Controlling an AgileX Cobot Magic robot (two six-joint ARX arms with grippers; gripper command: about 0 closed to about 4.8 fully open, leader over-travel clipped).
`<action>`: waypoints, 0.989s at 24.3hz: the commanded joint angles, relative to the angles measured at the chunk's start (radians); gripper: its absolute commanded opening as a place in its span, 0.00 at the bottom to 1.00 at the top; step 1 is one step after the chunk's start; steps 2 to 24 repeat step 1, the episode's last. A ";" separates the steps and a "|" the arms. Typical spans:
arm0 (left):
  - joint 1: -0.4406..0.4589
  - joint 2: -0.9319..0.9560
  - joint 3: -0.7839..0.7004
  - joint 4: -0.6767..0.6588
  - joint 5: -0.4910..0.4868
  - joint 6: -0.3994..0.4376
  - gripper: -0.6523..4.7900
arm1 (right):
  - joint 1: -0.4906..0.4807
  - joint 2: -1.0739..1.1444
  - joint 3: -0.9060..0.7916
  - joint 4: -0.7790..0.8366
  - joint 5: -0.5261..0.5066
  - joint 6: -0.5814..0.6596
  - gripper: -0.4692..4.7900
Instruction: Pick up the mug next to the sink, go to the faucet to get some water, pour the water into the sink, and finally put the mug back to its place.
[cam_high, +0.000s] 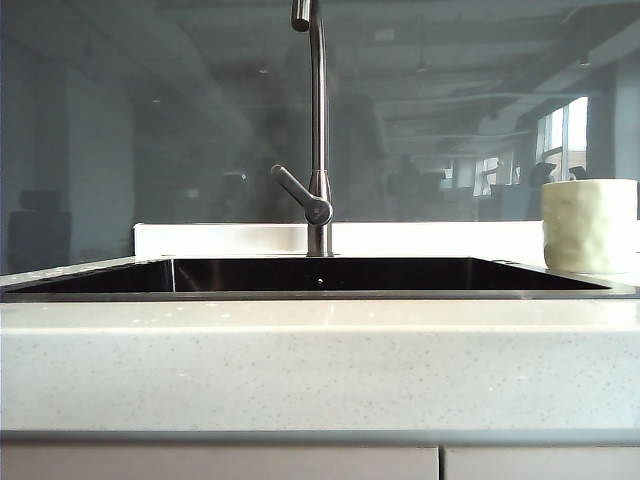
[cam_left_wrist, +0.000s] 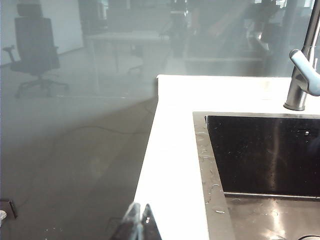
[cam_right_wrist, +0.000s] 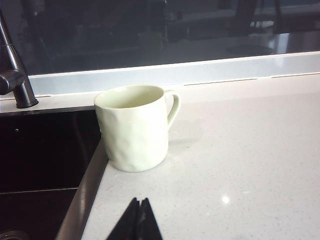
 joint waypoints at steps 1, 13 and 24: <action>0.001 0.000 0.003 0.013 0.000 0.004 0.11 | 0.000 -0.002 -0.003 0.018 0.002 0.003 0.07; 0.001 0.000 0.003 0.013 0.000 0.004 0.11 | 0.000 -0.002 -0.003 0.018 0.002 0.003 0.07; 0.001 0.000 0.003 0.013 0.000 0.004 0.11 | 0.000 -0.002 -0.003 0.018 0.002 0.003 0.07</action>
